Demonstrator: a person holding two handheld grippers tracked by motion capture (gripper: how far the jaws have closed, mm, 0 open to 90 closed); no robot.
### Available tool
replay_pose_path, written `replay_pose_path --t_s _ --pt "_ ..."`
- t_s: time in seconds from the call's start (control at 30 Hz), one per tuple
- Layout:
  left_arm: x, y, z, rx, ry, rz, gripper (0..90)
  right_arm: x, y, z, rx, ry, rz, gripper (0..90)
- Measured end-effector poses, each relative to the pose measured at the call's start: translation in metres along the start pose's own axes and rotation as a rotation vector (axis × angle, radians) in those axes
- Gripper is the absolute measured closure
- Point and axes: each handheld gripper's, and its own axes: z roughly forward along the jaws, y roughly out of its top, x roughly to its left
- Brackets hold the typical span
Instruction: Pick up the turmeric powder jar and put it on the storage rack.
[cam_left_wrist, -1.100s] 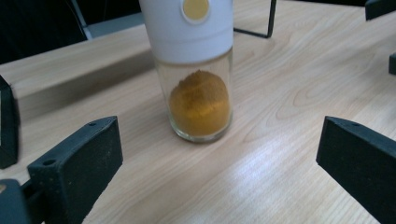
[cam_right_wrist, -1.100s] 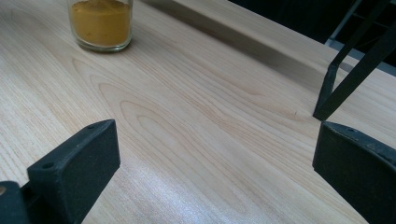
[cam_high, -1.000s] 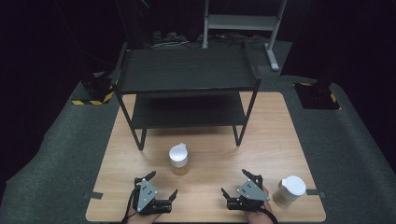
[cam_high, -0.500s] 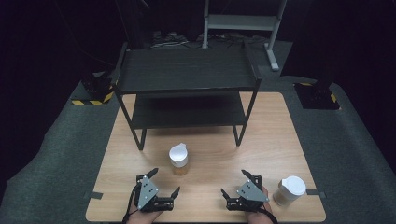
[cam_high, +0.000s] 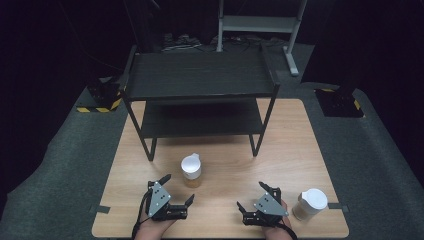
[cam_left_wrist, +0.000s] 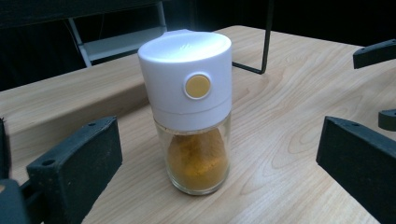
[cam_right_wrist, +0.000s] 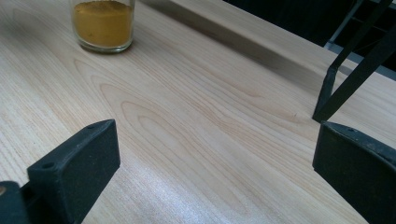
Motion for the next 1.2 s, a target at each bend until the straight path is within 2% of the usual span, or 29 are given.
replay_pose_path --t_s 1.2 --pt "0.004 0.009 0.041 -0.015 0.004 -0.034 0.5 -0.001 -0.001 0.000 -0.005 0.001 0.009 0.1"
